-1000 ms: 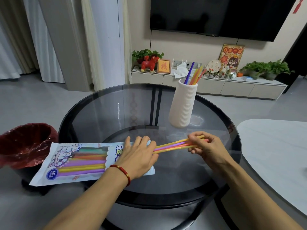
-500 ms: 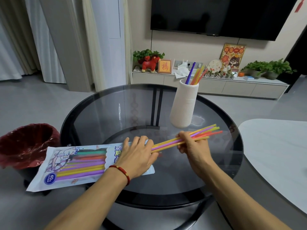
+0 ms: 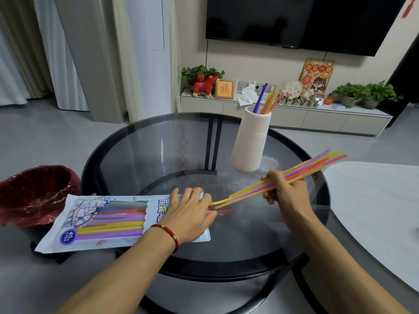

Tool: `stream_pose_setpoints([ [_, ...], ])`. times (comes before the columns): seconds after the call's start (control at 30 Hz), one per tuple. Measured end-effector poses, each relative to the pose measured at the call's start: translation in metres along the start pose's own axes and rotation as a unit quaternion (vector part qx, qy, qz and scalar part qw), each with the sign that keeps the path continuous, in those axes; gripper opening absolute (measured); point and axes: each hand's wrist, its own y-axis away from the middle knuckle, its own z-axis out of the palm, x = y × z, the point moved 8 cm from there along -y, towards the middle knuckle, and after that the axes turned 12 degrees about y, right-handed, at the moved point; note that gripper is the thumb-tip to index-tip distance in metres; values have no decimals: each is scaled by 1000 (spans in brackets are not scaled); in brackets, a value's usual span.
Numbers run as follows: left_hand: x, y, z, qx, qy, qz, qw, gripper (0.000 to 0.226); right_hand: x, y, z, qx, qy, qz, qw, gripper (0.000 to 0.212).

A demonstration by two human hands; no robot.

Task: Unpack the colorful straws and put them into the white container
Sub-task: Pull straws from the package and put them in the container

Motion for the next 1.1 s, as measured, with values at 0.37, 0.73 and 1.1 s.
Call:
stream_pose_setpoints([
  [0.37,1,0,1,25,16,17,999,19,-97,-12,-57,85,195,-174,962,31],
  [0.73,4,1,2,17,21,19,999,18,-48,-26,44,-93,382,-143,908,27],
  [1.1,8,-1,1,9,29,2,1000,17,-10,-32,39,-123,288,-65,947,29],
])
